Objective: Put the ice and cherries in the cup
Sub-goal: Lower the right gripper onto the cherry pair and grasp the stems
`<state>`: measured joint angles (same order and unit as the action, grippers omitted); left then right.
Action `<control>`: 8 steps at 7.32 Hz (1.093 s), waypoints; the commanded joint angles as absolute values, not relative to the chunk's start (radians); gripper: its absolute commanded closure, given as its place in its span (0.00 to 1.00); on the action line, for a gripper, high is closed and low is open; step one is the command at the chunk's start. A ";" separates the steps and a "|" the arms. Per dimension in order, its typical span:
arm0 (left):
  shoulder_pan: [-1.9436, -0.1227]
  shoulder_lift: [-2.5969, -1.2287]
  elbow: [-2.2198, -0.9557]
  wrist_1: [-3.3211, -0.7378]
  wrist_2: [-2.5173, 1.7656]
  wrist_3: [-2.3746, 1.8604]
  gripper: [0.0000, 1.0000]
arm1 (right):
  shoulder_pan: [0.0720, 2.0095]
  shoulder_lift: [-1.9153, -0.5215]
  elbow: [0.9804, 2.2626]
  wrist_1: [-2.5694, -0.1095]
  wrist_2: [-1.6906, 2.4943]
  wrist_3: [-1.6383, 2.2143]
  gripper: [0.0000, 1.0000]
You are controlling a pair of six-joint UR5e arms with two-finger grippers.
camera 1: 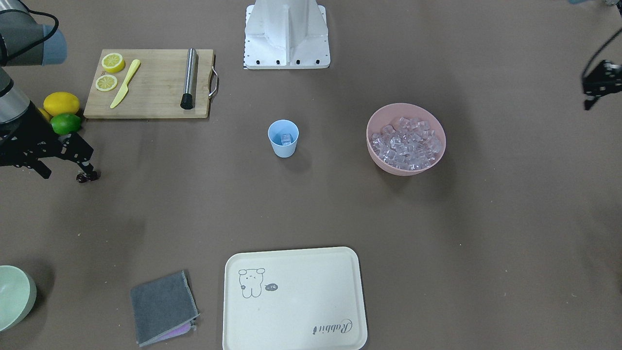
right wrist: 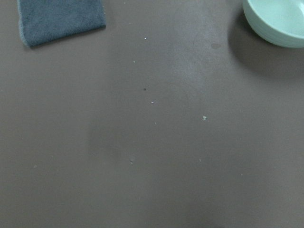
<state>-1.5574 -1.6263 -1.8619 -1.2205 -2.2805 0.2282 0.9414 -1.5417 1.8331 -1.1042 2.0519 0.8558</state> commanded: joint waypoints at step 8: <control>-1.666 -1.537 -1.787 -1.230 -2.329 0.330 0.01 | 0.853 -1.603 1.708 -0.963 1.949 0.857 0.05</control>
<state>-1.6658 -1.5372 -1.7858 -1.2302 -2.3277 0.3295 0.8769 -1.6438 1.7549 -0.9566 1.9930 0.8501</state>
